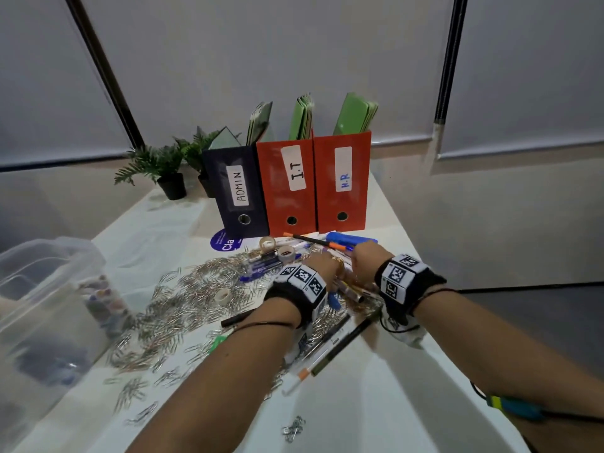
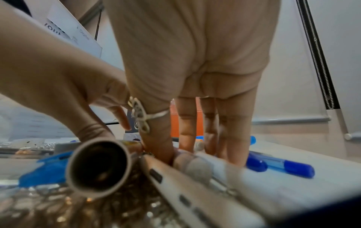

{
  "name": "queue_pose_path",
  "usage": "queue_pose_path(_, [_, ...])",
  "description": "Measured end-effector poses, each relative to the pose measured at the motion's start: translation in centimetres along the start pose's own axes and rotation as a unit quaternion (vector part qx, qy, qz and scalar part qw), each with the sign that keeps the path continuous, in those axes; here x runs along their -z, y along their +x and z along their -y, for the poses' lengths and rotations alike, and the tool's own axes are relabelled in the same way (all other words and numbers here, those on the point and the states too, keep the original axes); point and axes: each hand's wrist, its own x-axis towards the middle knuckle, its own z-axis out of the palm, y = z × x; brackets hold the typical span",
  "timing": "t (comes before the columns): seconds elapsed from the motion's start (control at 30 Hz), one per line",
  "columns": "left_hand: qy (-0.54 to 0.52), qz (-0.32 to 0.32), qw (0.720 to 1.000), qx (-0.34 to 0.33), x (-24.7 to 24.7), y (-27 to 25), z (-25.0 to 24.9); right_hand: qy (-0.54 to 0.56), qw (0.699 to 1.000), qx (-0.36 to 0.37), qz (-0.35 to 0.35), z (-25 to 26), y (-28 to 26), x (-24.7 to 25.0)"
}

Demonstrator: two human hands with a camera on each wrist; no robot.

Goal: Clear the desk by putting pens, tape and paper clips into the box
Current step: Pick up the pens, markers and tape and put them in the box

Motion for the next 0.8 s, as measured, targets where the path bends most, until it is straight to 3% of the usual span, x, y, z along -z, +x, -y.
queue_pose_path(0.17, [0.052,-0.011,0.998,0.014,-0.3,0.2,-0.2,0.015,1.000,-0.016,0.016,0.1,0.0,-0.2])
queue_pose_path(0.33, [0.108,-0.054,0.993,0.018,1.1,-1.8,0.8,0.077,0.997,-0.025,-0.018,-0.1,0.0,0.8])
queue_pose_path(0.53, [0.144,-0.198,0.969,0.036,4.4,-7.4,6.2,0.123,0.988,0.026,-0.090,3.4,-1.0,5.9])
queue_pose_path(0.7, [0.164,-0.263,0.933,0.183,6.4,-15.5,13.7,0.208,0.950,0.165,-0.162,12.9,-2.0,9.2])
queue_pose_path(0.8, [0.151,-0.267,0.907,0.288,6.8,-21.3,18.5,0.283,0.915,0.231,-0.171,20.6,-1.9,9.9])
